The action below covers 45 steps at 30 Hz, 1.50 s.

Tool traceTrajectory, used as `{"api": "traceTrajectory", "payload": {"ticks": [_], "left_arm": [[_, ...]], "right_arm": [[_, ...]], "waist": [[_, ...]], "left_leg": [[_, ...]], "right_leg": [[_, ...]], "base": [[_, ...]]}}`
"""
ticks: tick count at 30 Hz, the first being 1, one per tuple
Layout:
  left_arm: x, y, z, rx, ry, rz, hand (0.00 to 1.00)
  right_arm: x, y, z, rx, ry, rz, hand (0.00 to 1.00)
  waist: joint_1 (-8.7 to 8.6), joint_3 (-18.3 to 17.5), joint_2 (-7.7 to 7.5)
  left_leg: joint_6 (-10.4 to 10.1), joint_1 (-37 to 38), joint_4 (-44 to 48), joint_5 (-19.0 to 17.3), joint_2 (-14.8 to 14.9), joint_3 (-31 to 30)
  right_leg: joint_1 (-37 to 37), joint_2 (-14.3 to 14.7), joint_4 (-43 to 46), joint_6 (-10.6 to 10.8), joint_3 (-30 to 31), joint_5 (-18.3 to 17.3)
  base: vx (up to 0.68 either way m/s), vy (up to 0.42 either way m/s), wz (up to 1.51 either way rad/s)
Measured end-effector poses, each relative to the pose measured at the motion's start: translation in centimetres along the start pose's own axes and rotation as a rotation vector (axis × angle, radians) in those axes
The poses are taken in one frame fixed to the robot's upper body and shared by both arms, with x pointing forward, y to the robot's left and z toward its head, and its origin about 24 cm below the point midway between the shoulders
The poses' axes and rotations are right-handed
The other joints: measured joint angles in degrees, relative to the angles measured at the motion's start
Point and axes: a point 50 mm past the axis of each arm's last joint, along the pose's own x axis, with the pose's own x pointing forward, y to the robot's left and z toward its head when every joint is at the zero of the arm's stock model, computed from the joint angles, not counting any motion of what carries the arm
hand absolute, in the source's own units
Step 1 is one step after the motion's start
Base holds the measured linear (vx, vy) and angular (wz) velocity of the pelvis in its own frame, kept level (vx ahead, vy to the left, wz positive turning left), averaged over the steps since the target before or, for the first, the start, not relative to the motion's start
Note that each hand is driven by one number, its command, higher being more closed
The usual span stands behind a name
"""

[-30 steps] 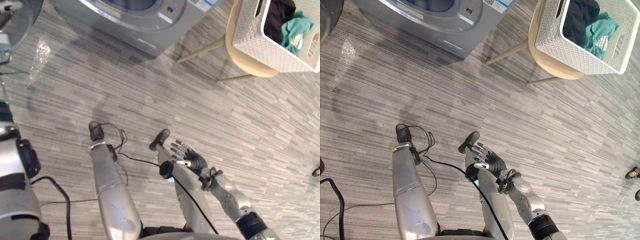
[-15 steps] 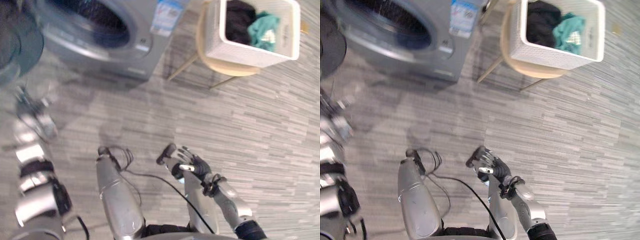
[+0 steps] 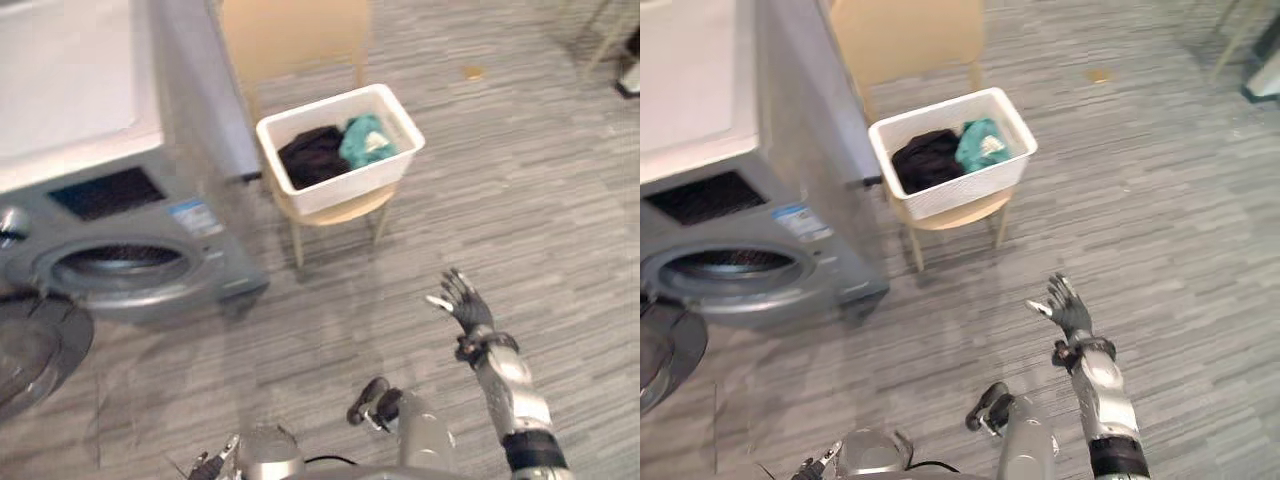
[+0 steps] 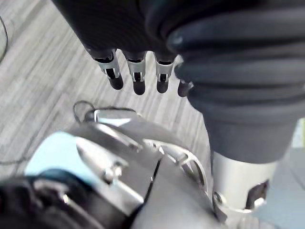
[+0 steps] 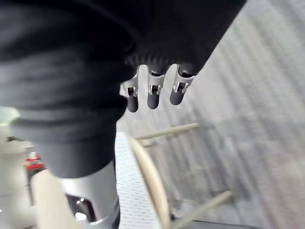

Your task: Pick up the laundry basket with both hands and put the clothes into the washing machine.

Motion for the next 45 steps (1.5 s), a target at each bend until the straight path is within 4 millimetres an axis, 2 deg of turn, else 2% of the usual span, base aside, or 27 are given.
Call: {"api": "traceTrajectory", "payload": {"ticks": [1,2,3,4,6,9,12,13,15,17,18,20,21,22,23,25,28,31,32,33,35,36,38,39,40,41,45], "left_arm": [[0.0,0.0,-0.1,0.001,0.0,-0.001,0.0],[0.0,0.0,-0.2,0.004,0.003,-0.004,0.0],[-0.1,-0.2,-0.2,0.006,0.003,-0.01,0.0],[-0.1,-0.2,-0.3,0.003,0.003,-0.011,0.0],[-0.1,-0.1,-0.2,-0.014,-0.001,-0.003,0.0],[0.0,-0.4,-0.1,-0.014,-0.005,0.004,0.0],[0.1,-0.4,-0.4,-0.011,0.011,0.009,0.0],[0.1,0.0,-0.9,-0.013,0.037,0.026,0.0],[0.2,0.8,-0.8,-0.034,0.045,0.061,0.0],[0.2,0.9,-0.7,-0.077,0.044,0.08,0.0],[0.2,1.3,-0.8,-0.078,0.051,0.098,0.0],[0.3,1.7,-0.5,-0.062,0.053,0.135,0.0],[0.4,1.7,-0.1,-0.05,0.047,0.142,0.0],[0.6,1.4,1.5,0.004,-0.007,0.136,0.0],[0.8,0.6,2.4,0.029,-0.038,0.11,0.0],[1.1,-1.0,3.7,0.048,-0.076,0.068,0.0],[1.2,-1.7,4.8,0.081,-0.115,0.045,0.0],[1.2,-1.3,5.0,0.105,-0.132,0.058,0.0],[1.3,-1.3,5.4,0.111,-0.142,0.057,0.0],[1.2,-2.1,5.4,0.104,-0.149,0.036,0.0],[1.1,-3.0,4.8,0.082,-0.138,0.001,0.0],[1.0,-3.4,4.2,0.054,-0.122,-0.01,0.0],[1.0,-3.2,4.2,0.037,-0.119,-0.006,0.0],[1.0,-3.1,4.3,0.024,-0.118,-0.002,0.0],[1.0,-2.8,4.1,0.018,-0.112,0.004,0.0],[1.1,-2.6,4.3,0.021,-0.117,0.007,0.0],[1.2,-3.5,5.6,0.025,-0.153,-0.017,0.0]], "right_arm": [[0.5,0.4,1.1,-0.013,-0.044,0.004,0.0],[0.9,0.7,2.1,-0.02,-0.085,0.005,0.0],[1.6,1.1,3.6,-0.039,-0.15,0.011,0.0],[1.8,1.3,4.3,-0.048,-0.181,0.015,0.0],[2.2,2.3,6.8,-0.088,-0.291,0.038,0.0],[2.7,2.9,9.1,-0.102,-0.385,0.028,0.0],[3.5,5.0,10.9,-0.109,-0.453,0.071,0.0],[3.8,6.5,11.8,-0.105,-0.49,0.117,0.0],[4.1,9.3,11.9,-0.063,-0.497,0.188,0.0],[4.2,11.1,11.4,-0.039,-0.477,0.241,0.0],[4.3,12.1,10.6,-0.036,-0.446,0.27,0.0],[4.1,13.3,9.7,-0.077,-0.419,0.324,0.0],[4.0,13.8,9.6,-0.105,-0.42,0.344,0.0],[3.8,14.4,9.4,-0.202,-0.429,0.385,0.0],[3.9,14.0,9.3,-0.248,-0.43,0.379,0.0],[4.1,13.0,9.2,-0.331,-0.422,0.372,0.0],[4.4,11.6,9.0,-0.482,-0.397,0.367,0.0],[5.2,11.3,8.2,-0.606,-0.341,0.385,0.0],[5.6,11.3,7.9,-0.649,-0.32,0.396,0.0],[6.2,10.6,7.8,-0.696,-0.299,0.382,0.0],[7.0,9.4,7.9,-0.767,-0.266,0.351,0.0],[7.7,7.9,8.1,-0.831,-0.233,0.315,0.0],[9.0,6.2,9.0,-0.902,-0.186,0.253,0.0],[9.5,5.6,9.6,-0.933,-0.177,0.225,0.0],[10.0,5.0,10.5,-0.957,-0.175,0.199,0.0],[10.6,4.9,11.6,-0.982,-0.181,0.174,0.0],[12.3,4.2,15.8,-1.063,-0.192,0.081,0.0]], "waist": [[0.03,-0.3,-0.29],[0.01,-0.8,-0.88],[0.11,-1.7,-1.65],[0.19,-2.1,-1.89],[0.3,-2.6,-2.0],[1.51,-2.9,-1.86],[3.44,-3.0,-1.68],[4.64,-3.5,-1.4],[5.86,-4.6,-4.5],[7.49,-4.5,-4.68],[8.01,-4.5,-4.83],[7.76,-4.7,-5.16],[7.43,-5.0,-5.61],[6.22,-6.5,-7.88],[5.88,-6.6,-8.03],[6.0,-6.5,-7.93],[4.42,-6.8,-8.1],[5.06,-7.8,-10.0],[5.15,-8.1,-11.45],[5.84,-7.5,-9.11],[6.13,-6.8,-6.95],[6.2,-6.2,-5.76],[6.24,-4.3,-5.55],[6.29,-3.4,-5.83],[6.29,-2.7,-5.5],[6.27,-1.3,-5.51],[6.66,3.0,-5.37]], "left_leg": [[2.5,-1.3,5.3,-1.8,0.0,-1.8],[3.8,-3.1,9.1,-3.3,-1.4,-4.4],[3.0,-6.4,12.0,-5.5,-5.5,-8.9],[2.0,-7.6,12.4,-6.7,-7.4,-10.3],[2.0,-11.4,11.6,-9.6,-11.8,-9.5],[1.2,-16.7,-0.3,-12.3,-22.5,-7.2],[0.9,-18.9,-12.4,-11.6,-29.5,-6.1],[6.2,-18.0,-17.6,-9.7,-30.1,-4.6],[8.8,-16.7,-18.2,-11.1,-31.6,-4.2],[9.1,-14.4,-16.7,-13.5,-30.8,-4.9],[8.6,-12.0,-16.3,-14.9,-29.9,-5.7],[7.7,-8.2,-17.5,-15.7,-29.2,-7.5],[7.6,-6.5,-19.0,-15.6,-29.4,-8.6],[5.9,-4.1,-23.8,-14.7,-31.3,-14.2],[5.2,-4.4,-24.3,-14.3,-31.3,-17.1],[4.3,-5.5,-24.4,-13.8,-31.1,-22.2],[1.8,-7.5,-24.8,-12.9,-31.4,-30.9],[-1.8,-9.3,-24.2,-12.6,-32.0,-36.3],[-3.8,-10.8,-23.3,-12.8,-32.8,-39.2],[-6.2,-12.8,-22.6,-12.1,-30.8,-43.1],[-8.8,-14.8,-25.0,-9.4,-28.5,-47.1],[-9.5,-15.3,-28.9,-6.3,-26.9,-49.1],[-9.1,-15.6,-33.4,-1.6,-25.4,-46.8],[-7.4,-15.8,-34.3,-0.5,-24.9,-41.2],[-6.4,-16.1,-34.5,-0.7,-23.9,-31.6],[-5.6,-16.1,-35.3,0.6,-23.3,-27.3],[-5.7,-19.6,-35.5,2.1,-24.5,-28.2]], "right_leg": [[2.0,1.3,-1.8,-0.1,1.2,0.1],[3.5,2.1,-3.4,-0.2,2.3,0.2],[5.8,3.0,-6.5,-0.2,3.8,0.9],[6.8,3.6,-8.2,-0.1,4.3,1.4],[10.4,5.5,-13.4,0.1,5.6,2.8],[14.9,6.5,-18.9,0.7,5.5,3.6],[16.7,7.3,-21.3,1.3,5.9,3.7],[17.6,8.5,-21.8,2.3,6.8,3.2],[18.5,7.5,-21.4,3.6,7.0,2.9],[17.7,6.2,-12.3,5.6,7.1,1.8],[15.8,4.5,-1.7,8.1,7.9,2.2],[12.0,2.0,13.7,12.3,11.0,3.5],[10.5,0.5,17.9,12.2,11.1,3.4],[7.8,-4.2,15.0,7.9,10.6,1.2],[7.2,-4.8,10.5,6.5,11.2,0.5],[5.1,-5.0,3.1,6.4,17.5,0.6],[4.0,-5.0,-6.7,5.9,25.4,2.6],[3.3,-5.1,-13.8,8.9,26.9,9.7],[3.9,-5.3,-15.6,12.3,25.2,12.2],[5.5,-2.6,-17.9,11.4,21.9,12.1],[6.8,0.5,-21.7,10.1,16.9,12.9],[7.3,2.4,-23.5,9.1,13.8,13.2],[7.1,3.2,-23.3,7.7,10.2,12.4],[6.8,3.1,-23.2,7.3,9.3,12.1],[6.4,3.1,-23.2,7.2,8.3,12.1],[5.9,2.9,-22.9,7.2,7.9,12.1],[2.7,1.8,-22.5,7.4,7.1,13.0]], "base": [[0.23,-0.296,-0.78],[0.18,-0.194,-0.67],[0.18,-0.178,-0.57],[0.14,-0.12,-0.54],[0.15,-0.084,-0.35],[0.22,0.01,-0.03],[0.24,0.076,-0.13],[0.33,0.055,-0.17],[0.42,0.042,0.08],[0.32,0.046,0.19],[0.25,0.041,0.27],[0.29,-0.014,0.49],[0.46,-0.127,1.27],[0.43,-0.17,1.56],[0.4,-0.21,1.88],[0.22,-0.211,1.4],[0.17,-0.249,1.37],[0.17,-0.453,1.22],[0.1,-0.5,1.2],[0.07,-0.473,1.2],[0.0,-0.326,1.0],[-0.05,-0.415,1.27],[-0.05,-0.311,0.94],[-0.03,-0.124,0.52],[-0.02,-0.09,0.44],[-0.01,-0.053,0.23],[-0.05,0.076,0.11]]}}
